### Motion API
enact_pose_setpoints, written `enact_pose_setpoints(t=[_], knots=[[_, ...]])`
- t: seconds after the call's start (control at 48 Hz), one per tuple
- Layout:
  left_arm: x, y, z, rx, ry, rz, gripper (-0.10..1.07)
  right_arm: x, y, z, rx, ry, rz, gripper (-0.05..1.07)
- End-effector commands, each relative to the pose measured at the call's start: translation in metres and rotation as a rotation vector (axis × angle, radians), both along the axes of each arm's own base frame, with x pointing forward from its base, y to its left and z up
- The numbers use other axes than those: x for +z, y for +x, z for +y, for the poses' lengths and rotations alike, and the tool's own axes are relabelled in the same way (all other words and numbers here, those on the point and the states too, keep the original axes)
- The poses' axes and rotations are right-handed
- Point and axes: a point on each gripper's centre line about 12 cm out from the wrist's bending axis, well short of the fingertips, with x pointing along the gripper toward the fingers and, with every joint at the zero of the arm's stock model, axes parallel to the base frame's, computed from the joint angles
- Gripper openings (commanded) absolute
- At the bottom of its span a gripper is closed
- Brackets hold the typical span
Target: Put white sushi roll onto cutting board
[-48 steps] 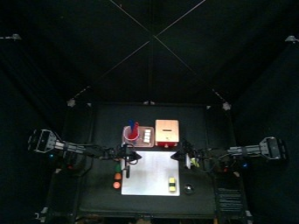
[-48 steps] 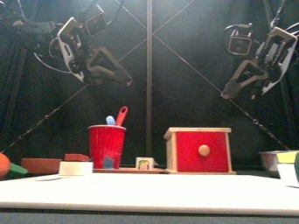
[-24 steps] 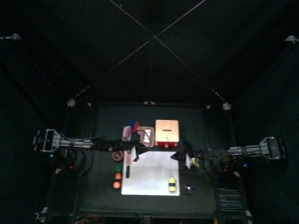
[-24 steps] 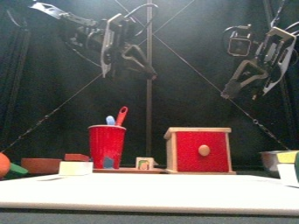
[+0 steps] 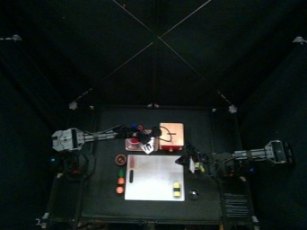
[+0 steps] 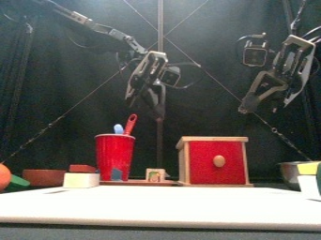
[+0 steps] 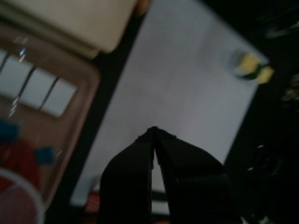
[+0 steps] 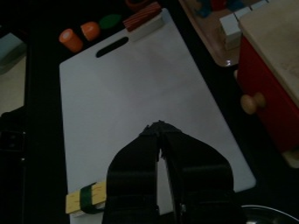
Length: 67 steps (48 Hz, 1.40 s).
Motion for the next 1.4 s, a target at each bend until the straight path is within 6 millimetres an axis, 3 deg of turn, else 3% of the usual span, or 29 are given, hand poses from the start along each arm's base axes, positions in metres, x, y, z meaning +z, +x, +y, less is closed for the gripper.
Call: enact_pose_setpoints(t=[0.0, 0.271, 0.479, 0.792, 1.146, 1.375], knots=[[0.026, 0.007, 0.011, 0.078, 0.151, 0.0, 0.47, 0.005, 0.004, 0.0, 0.0, 0.0, -0.017, 0.18], [0.007, 0.03, -0.011, 0.172, 0.075, 0.038, 0.57, 0.003, 0.003, -0.003, -0.01, -0.003, -0.009, 0.18], [0.005, 0.046, -0.004, 0.368, 0.121, -0.003, 0.64, 0.0, 0.0, -0.004, -0.026, 0.006, 0.017, 0.18], [-0.011, 0.041, 0.0, 0.548, 0.163, 0.022, 0.66, -0.007, -0.004, -0.005, -0.034, 0.012, 0.041, 0.18], [-0.034, 0.044, 0.001, 0.591, 0.136, 0.059, 0.9, -0.01, -0.006, -0.003, -0.027, 0.015, 0.05, 0.18], [-0.034, 0.042, 0.005, 0.604, 0.175, 0.055, 0.91, -0.01, -0.006, -0.002, -0.026, 0.016, 0.05, 0.18]])
